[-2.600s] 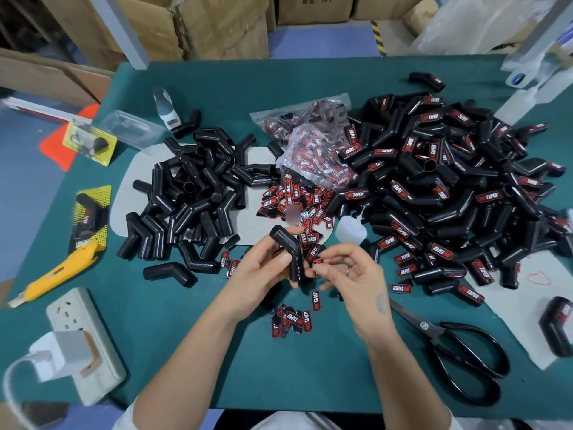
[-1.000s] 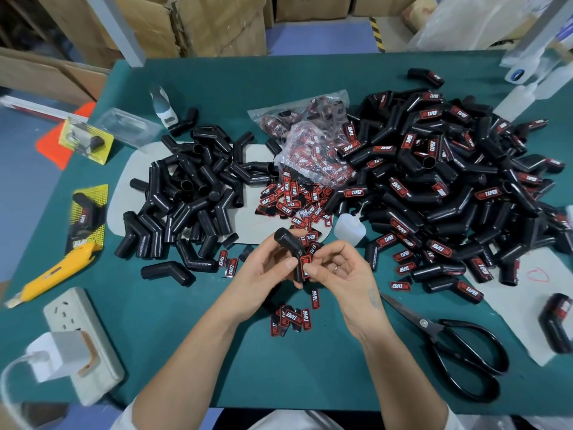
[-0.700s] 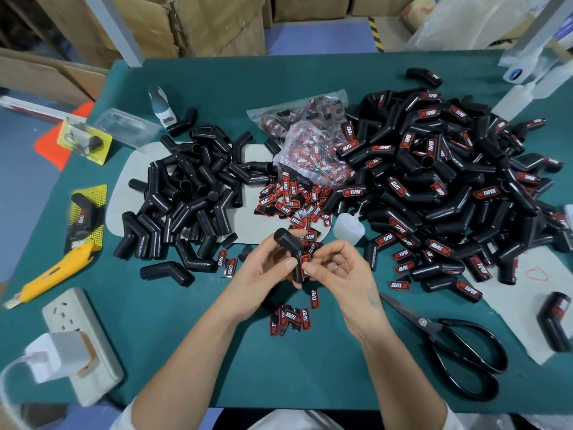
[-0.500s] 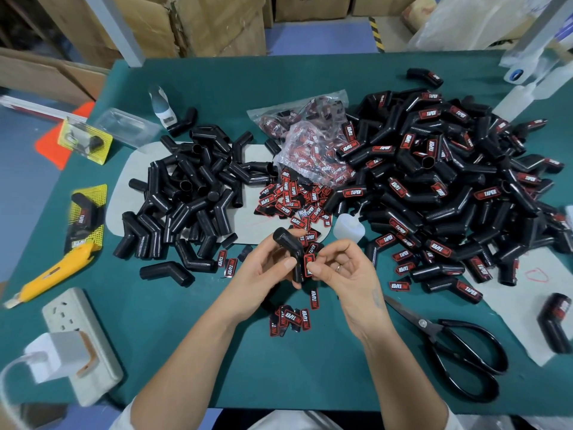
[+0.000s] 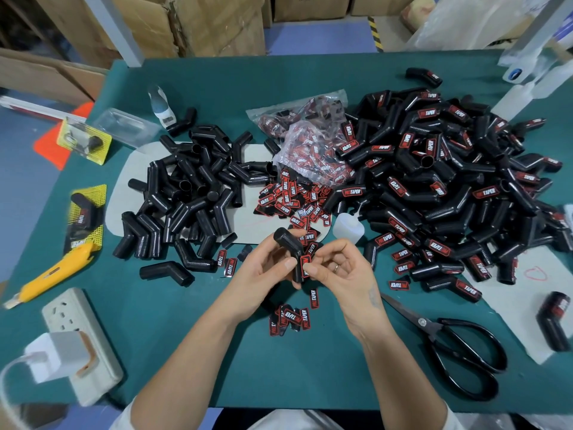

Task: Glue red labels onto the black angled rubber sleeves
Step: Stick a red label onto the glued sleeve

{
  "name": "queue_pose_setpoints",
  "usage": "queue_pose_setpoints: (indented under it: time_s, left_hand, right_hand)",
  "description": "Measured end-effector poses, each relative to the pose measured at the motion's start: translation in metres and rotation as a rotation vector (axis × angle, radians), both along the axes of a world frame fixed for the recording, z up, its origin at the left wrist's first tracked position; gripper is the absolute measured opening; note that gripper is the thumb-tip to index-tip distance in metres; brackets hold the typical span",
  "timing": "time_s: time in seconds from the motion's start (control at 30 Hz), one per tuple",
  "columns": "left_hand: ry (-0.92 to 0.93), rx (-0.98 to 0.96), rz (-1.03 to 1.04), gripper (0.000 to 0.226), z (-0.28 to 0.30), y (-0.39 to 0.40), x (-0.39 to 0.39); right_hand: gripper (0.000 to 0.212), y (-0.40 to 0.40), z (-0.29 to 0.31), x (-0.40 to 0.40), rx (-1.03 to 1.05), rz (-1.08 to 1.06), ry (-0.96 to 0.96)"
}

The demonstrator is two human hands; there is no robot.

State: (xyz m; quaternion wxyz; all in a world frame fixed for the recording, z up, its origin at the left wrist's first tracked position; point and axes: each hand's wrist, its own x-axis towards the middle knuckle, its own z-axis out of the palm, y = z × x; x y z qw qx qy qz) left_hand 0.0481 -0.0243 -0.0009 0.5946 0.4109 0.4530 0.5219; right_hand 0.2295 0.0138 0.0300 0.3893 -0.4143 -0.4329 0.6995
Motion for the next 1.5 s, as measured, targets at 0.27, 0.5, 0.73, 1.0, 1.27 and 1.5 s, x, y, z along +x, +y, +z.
queue_pose_setpoints:
  time_s: [0.27, 0.5, 0.73, 1.0, 1.27, 1.5]
  left_hand:
    - [-0.007, -0.008, 0.008, 0.045, -0.0005, 0.0003, 0.0005]
    - [-0.016, -0.014, 0.011, 0.046, 0.0017, -0.0003, 0.0012]
    - [-0.015, -0.019, 0.013, 0.048, 0.0005, 0.0000, 0.0003]
    - [-0.013, -0.019, 0.011, 0.048, 0.0002, -0.0002, 0.0005]
    - [-0.011, -0.016, 0.010, 0.047, -0.0038, 0.0006, -0.0002]
    - [0.010, -0.008, 0.004, 0.046, -0.0053, 0.0003, -0.0011]
  right_hand:
    - [0.029, -0.0010, 0.0001, -0.0011, 0.012, -0.006, -0.019]
    - [0.027, -0.0007, -0.0015, -0.0013, 0.021, -0.004, -0.031]
    - [0.026, -0.0003, -0.0012, 0.0016, 0.018, -0.009, -0.012]
    - [0.028, -0.0008, -0.0013, -0.0002, 0.036, -0.010, -0.039]
    - [0.026, -0.0013, -0.0011, -0.0007, 0.036, -0.013, -0.041]
    - [0.027, -0.0010, -0.0037, -0.0001, 0.040, -0.014, -0.035]
